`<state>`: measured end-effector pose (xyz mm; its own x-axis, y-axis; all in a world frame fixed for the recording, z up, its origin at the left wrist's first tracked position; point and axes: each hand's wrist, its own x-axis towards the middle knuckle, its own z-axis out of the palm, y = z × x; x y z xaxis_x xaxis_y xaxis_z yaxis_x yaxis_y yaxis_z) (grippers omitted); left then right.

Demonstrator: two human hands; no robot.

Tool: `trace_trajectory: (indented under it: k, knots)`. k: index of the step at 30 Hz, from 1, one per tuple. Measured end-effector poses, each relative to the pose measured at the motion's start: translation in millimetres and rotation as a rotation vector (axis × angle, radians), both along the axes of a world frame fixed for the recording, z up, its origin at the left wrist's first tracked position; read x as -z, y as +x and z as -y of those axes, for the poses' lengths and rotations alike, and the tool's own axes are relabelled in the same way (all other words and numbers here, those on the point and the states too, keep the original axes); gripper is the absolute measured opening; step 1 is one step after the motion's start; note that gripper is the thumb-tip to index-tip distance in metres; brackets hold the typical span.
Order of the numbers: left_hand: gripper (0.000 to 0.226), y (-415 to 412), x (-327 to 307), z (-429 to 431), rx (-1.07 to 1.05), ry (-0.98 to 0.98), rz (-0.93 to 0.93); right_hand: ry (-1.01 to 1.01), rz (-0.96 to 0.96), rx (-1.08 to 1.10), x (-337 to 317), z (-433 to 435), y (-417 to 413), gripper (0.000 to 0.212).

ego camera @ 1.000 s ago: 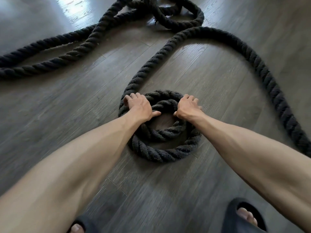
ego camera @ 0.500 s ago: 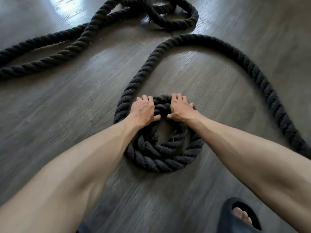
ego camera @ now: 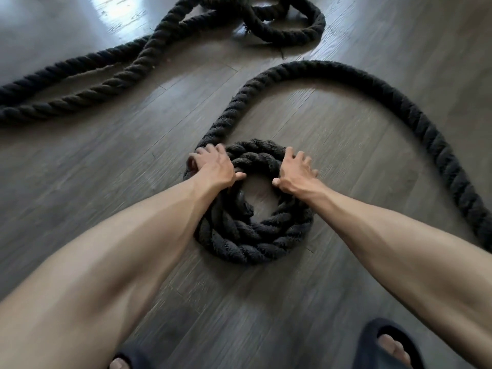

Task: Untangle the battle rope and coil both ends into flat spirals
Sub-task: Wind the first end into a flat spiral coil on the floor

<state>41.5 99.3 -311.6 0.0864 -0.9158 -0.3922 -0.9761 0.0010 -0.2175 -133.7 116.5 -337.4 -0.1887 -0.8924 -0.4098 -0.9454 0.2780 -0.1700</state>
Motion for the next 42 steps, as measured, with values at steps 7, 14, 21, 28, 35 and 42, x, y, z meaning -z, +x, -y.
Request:
trace_trajectory:
  k: [7, 14, 21, 28, 35, 42]
  knots:
    - [0.104, 0.3, 9.5, 8.6, 0.353, -0.094, -0.212, -0.048, 0.049, -0.424, -1.2, 14.7, 16.1, 0.090]
    - [0.079, 28.1, 20.7, -13.6, 0.339, -0.210, -0.161, -0.044, 0.005, -0.524, -5.8, 16.0, 39.1, 0.088]
    - [0.078, 59.5, 16.3, -9.4, 0.132, -0.087, 0.150, 0.096, -0.086, -0.045, -11.3, 6.0, 46.2, 0.098]
    - [0.088, 64.6, 1.4, -9.0, -0.020, 0.146, 0.279, 0.128, 0.013, 0.196, -19.2, 19.0, 43.8, 0.101]
    - [0.113, 62.6, -5.5, -11.9, -0.067, -0.019, 0.117, 0.050, 0.102, 0.044, -17.9, 16.1, 26.1, 0.071]
    - [0.099, 29.6, 0.7, 9.9, 0.356, -0.131, -0.256, -0.008, 0.117, -0.102, -6.1, 20.2, 17.3, 0.072]
